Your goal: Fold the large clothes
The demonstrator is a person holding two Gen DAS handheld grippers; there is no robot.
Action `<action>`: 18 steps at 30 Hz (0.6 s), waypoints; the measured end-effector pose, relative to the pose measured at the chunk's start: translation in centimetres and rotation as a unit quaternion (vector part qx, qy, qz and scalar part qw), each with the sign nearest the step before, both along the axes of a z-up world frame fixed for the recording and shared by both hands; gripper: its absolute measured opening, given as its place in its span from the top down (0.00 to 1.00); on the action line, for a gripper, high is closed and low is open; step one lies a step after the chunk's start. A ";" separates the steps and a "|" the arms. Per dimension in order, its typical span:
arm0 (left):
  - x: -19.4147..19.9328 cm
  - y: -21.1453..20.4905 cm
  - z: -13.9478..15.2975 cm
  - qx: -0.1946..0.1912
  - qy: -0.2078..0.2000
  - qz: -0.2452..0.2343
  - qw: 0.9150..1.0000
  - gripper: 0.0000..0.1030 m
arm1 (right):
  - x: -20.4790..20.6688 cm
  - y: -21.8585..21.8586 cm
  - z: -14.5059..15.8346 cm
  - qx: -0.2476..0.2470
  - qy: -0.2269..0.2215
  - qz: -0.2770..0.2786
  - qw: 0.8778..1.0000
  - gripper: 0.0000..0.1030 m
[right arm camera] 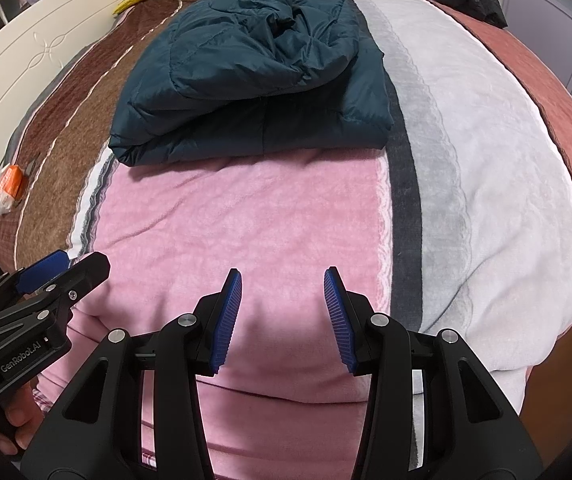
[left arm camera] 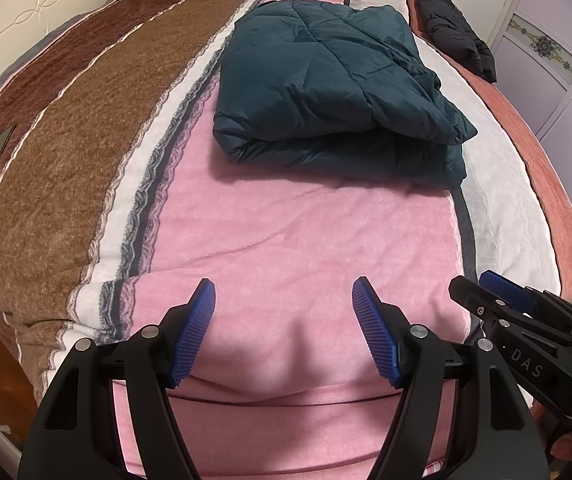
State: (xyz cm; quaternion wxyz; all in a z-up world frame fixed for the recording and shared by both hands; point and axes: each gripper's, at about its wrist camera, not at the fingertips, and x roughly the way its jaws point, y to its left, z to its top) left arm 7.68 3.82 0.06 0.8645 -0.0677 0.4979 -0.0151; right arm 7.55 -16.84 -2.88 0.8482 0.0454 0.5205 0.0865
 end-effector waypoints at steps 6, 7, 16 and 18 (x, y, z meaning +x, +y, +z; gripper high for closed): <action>0.0 -0.1 0.0 0.000 0.000 0.000 1.000 0.34 | 0.0 0.0 0.0 0.000 0.000 0.000 1.000 0.58; 0.0 -0.1 0.0 0.000 0.000 0.000 1.000 0.34 | 0.0 0.0 0.0 0.000 0.000 0.000 1.000 0.58; 0.0 -0.1 0.0 0.001 0.001 0.001 1.000 0.34 | 0.0 0.1 0.0 0.000 0.000 -0.001 1.000 0.58; 0.0 -0.1 0.0 0.003 0.003 0.001 1.000 0.34 | 0.0 0.0 0.0 0.000 0.001 0.000 1.000 0.58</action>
